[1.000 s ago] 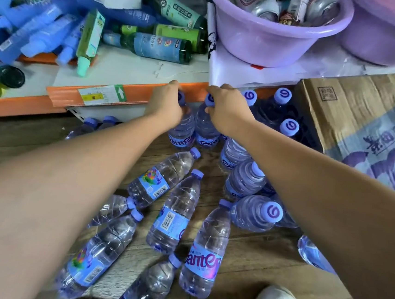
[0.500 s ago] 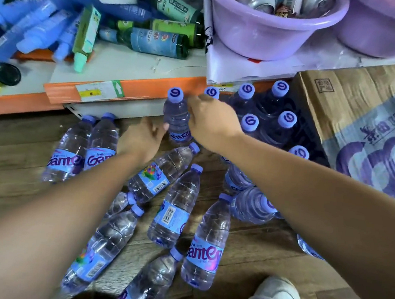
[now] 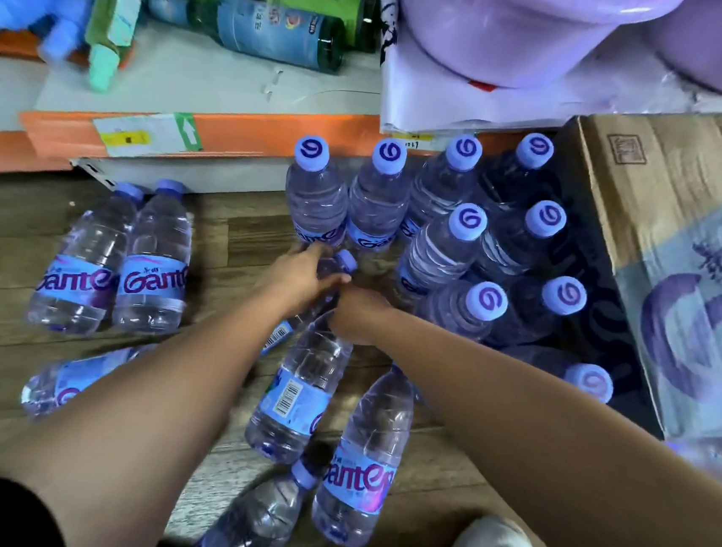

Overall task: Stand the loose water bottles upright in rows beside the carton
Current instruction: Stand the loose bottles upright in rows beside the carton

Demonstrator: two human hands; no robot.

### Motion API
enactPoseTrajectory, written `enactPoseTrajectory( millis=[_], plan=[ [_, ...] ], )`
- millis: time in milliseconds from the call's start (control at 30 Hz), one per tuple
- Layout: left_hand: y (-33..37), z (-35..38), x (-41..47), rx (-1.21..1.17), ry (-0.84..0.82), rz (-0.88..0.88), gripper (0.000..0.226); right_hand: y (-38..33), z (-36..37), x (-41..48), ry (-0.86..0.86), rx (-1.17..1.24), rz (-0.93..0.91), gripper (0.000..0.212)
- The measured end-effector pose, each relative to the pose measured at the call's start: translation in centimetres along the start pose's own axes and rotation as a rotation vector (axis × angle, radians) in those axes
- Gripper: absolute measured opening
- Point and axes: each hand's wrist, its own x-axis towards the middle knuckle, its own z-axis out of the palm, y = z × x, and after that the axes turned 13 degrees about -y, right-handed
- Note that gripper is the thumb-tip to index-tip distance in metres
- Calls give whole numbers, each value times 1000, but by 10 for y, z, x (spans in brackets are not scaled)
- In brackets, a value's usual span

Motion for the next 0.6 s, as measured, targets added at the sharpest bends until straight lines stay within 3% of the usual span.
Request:
enactPoseTrajectory(
  millis=[167, 267, 367, 500, 600],
  plan=[
    [-6, -17, 6, -3, -118, 55, 44, 1, -13, 2, 118, 114, 44, 38],
    [0, -27, 3, 188, -176, 81, 36, -4, -21, 0, 39, 180, 25, 32],
    [9, -43, -11, 299, -135, 85, 34, -9, -30, -10, -12, 131, -44, 25],
    [12, -66, -37, 242, -22, 115, 21, -12, -52, -42, 19, 111, -115, 25],
    [16, -76, -62, 244, 124, 137, 36, -18, -67, -70, 106, 106, -166, 29]
  ],
)
